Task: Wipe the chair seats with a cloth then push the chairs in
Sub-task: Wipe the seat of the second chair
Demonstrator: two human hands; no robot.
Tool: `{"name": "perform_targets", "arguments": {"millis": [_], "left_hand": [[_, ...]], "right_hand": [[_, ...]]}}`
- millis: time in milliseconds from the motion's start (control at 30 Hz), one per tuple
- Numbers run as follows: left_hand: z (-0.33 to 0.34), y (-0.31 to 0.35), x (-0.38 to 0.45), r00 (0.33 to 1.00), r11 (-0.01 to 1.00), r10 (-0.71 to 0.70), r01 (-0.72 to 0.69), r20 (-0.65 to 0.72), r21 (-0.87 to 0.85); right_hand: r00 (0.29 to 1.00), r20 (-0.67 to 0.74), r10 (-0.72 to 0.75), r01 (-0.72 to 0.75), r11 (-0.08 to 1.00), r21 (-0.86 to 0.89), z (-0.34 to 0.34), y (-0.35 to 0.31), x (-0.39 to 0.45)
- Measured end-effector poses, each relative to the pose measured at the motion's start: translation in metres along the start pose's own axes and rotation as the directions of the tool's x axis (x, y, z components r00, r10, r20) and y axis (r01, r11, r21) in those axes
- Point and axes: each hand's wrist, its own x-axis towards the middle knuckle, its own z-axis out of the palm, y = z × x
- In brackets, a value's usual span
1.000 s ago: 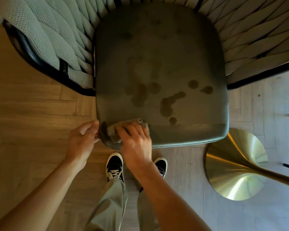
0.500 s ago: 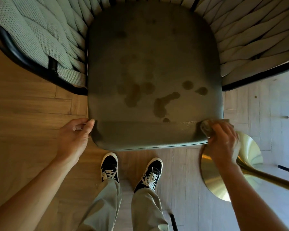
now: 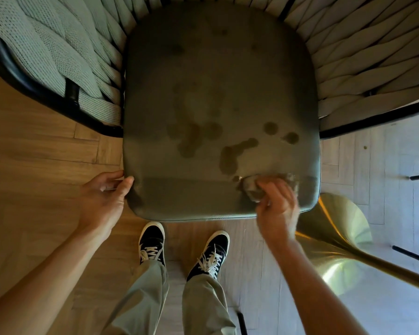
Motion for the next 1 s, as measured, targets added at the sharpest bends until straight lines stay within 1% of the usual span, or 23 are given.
{"name": "perform_targets", "arguments": {"millis": [67, 167, 267, 367, 433, 500, 567, 633, 700, 767, 800, 867, 1000], "left_hand": [[0.000, 0.000, 0.001, 1.000, 1.000, -0.017, 0.017, -0.003, -0.014], [-0.001, 0.000, 0.002, 0.999, 0.998, -0.043, 0.044, 0.018, -0.050], [-0.003, 0.001, 0.003, 0.998, 0.997, -0.055, 0.056, 0.027, -0.047], [-0.005, 0.008, 0.001, 0.992, 0.980, -0.114, 0.120, 0.050, -0.159], [-0.006, 0.013, -0.001, 0.984, 0.962, -0.173, 0.178, 0.042, -0.207], [-0.006, 0.015, -0.002, 0.981, 0.956, -0.190, 0.193, 0.033, -0.220], [-0.006, 0.017, -0.004, 0.982, 0.958, -0.182, 0.188, 0.049, -0.216], [-0.007, 0.018, -0.005, 0.989, 0.977, -0.119, 0.132, 0.088, -0.169], [-0.009, 0.016, -0.003, 0.992, 0.994, -0.044, 0.055, 0.117, -0.094], [-0.008, 0.014, 0.000, 0.994, 1.000, -0.011, 0.011, 0.112, 0.004], [-0.007, 0.014, 0.002, 0.994, 1.000, -0.005, 0.002, 0.108, 0.025], [-0.005, 0.016, 0.002, 0.995, 0.999, 0.014, -0.018, 0.102, 0.033], [-0.004, 0.015, 0.005, 0.993, 0.997, 0.065, -0.062, 0.097, -0.036]], "right_hand": [[0.999, 0.027, -0.025, 0.023, 0.999, 0.043, 0.020, -0.033, -0.009], [0.995, 0.094, -0.019, 0.013, 0.998, 0.068, 0.048, -0.079, -0.021], [0.991, 0.133, -0.024, 0.004, 0.989, 0.147, 0.067, -0.126, -0.022], [0.984, 0.153, -0.088, 0.054, 0.975, 0.216, 0.084, -0.170, -0.019], [0.976, 0.172, -0.132, 0.094, 0.973, 0.212, 0.095, -0.190, -0.018], [0.970, 0.196, -0.146, 0.113, 0.979, 0.173, 0.103, -0.198, -0.017], [0.955, 0.233, -0.183, 0.156, 0.979, 0.128, 0.104, -0.195, -0.016], [0.942, 0.261, -0.210, 0.189, 0.977, 0.102, 0.093, -0.185, -0.013], [0.952, 0.256, -0.169, 0.151, 0.985, 0.088, 0.080, -0.166, -0.006], [0.962, 0.246, -0.121, 0.110, 0.992, 0.056, 0.066, -0.139, 0.000], [0.965, 0.237, -0.108, 0.103, 0.994, 0.035, 0.059, -0.122, 0.003], [0.974, 0.200, -0.102, 0.106, 0.994, -0.009, 0.043, -0.086, 0.006], [0.988, 0.126, -0.088, 0.104, 0.987, -0.121, 0.010, -0.018, 0.013]]}}
